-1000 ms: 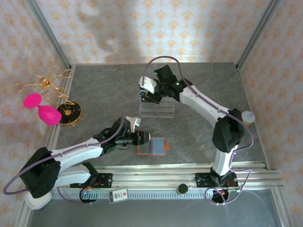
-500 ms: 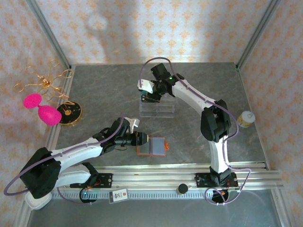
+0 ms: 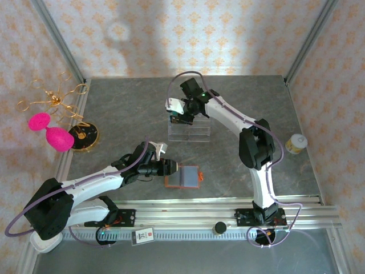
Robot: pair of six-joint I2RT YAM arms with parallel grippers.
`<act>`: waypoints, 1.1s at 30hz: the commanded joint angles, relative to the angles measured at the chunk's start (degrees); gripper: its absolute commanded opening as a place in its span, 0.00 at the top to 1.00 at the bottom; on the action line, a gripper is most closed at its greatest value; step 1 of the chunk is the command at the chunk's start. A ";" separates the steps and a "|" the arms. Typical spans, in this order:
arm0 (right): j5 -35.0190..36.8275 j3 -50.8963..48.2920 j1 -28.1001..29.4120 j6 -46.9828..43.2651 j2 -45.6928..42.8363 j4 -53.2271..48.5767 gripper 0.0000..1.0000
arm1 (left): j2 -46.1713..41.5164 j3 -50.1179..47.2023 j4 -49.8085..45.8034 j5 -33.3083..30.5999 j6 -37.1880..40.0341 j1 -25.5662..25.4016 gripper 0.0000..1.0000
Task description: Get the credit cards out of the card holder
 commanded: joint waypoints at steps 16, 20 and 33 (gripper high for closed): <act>-4.44 -4.85 2.43 18.55 -10.02 13.06 0.66 | -5.46 -2.68 4.89 -2.03 -4.26 0.32 0.48; 1.46 -16.48 4.48 33.58 -17.31 26.78 0.67 | -7.49 -3.14 5.06 -6.40 -5.45 0.32 0.47; 21.87 -34.26 8.15 72.16 -22.68 27.36 1.00 | -16.22 -10.49 5.97 -13.46 -8.11 0.36 0.43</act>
